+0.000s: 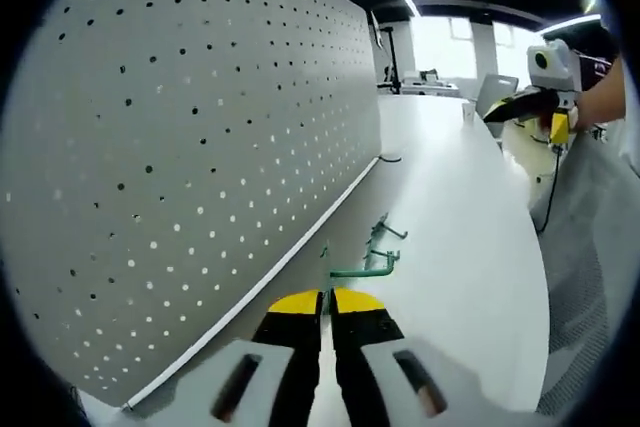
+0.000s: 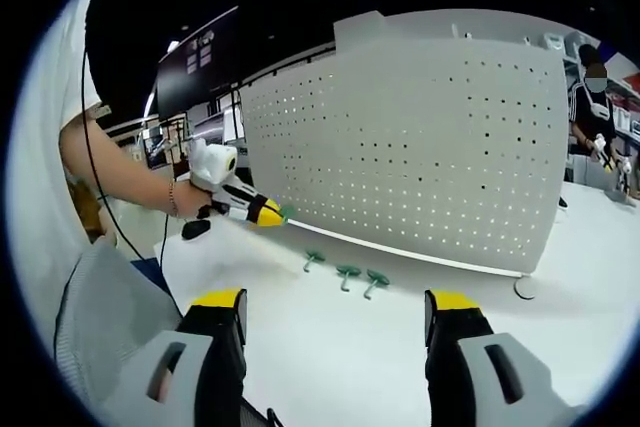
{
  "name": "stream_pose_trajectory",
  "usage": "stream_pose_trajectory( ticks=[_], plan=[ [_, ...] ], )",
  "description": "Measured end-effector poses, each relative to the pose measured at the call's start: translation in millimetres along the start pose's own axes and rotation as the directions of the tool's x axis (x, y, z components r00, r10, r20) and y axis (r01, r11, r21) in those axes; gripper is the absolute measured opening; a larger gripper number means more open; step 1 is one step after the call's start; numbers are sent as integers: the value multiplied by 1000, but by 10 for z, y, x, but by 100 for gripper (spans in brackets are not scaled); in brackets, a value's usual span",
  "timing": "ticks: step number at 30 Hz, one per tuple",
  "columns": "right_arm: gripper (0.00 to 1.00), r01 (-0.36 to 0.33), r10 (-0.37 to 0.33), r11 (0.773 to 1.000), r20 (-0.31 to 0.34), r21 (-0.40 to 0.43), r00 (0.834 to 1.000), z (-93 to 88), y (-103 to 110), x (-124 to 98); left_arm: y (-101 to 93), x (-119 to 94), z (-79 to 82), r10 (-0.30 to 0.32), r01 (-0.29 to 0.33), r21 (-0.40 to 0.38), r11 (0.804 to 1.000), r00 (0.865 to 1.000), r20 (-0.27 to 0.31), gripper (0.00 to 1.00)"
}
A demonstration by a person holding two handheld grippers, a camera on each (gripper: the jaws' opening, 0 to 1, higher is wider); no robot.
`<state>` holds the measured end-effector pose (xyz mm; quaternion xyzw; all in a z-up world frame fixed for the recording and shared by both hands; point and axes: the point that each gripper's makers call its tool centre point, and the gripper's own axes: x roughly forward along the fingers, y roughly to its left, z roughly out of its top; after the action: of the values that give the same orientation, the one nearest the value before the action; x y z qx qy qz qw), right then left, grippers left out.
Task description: Insert the hook assembly into the mounting plate slot until the hook locks in place.
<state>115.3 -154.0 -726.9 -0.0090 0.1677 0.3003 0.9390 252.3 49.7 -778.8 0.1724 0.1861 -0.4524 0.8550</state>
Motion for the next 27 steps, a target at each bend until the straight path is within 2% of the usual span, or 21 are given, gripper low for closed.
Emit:
stream_pose_trajectory(
  ticks=[12,21,27],
  plan=[
    [69,-3,3,1000,16,7,1000,61,22,-13,-98,-172,365,37,-32,-41,999,992,123,3],
    [69,-2,1,1000,35,24,999,119,2,10,-227,-303,614,66,-51,-77,996,976,206,3],
    [69,-5,5,1000,33,22,999,119,15,19,-263,-390,722,93,-59,-137,989,961,261,3]
  ],
)
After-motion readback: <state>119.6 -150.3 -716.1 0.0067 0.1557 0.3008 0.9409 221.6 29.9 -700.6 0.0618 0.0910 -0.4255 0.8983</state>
